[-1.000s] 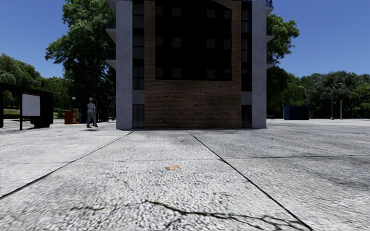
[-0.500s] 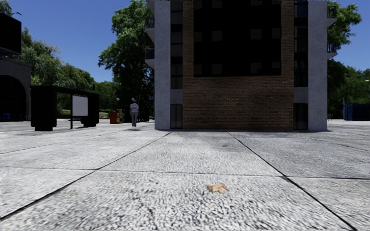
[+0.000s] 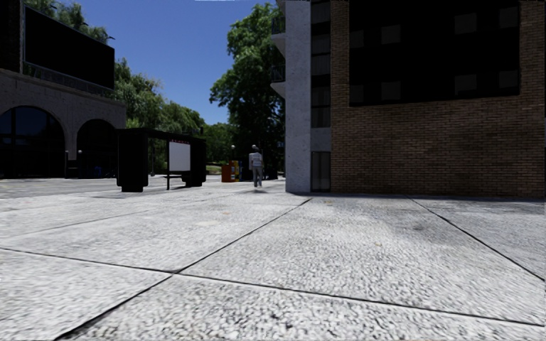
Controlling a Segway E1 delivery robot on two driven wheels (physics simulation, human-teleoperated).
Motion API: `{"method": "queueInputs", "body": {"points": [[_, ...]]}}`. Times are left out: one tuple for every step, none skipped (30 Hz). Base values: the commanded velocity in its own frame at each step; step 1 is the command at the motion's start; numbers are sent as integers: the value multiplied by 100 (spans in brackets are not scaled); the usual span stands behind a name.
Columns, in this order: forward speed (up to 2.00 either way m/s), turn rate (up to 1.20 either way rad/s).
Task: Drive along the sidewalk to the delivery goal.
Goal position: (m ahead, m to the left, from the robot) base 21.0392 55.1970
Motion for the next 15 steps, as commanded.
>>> {"method": "queueInputs", "body": {"points": [[160, 53], [162, 53], [169, 53], [176, 53], [176, 53], [187, 53], [192, 53], [193, 53], [193, 53], [193, 53], [193, 53], [195, 45], [195, 45], [200, 39], [200, 30]]}}
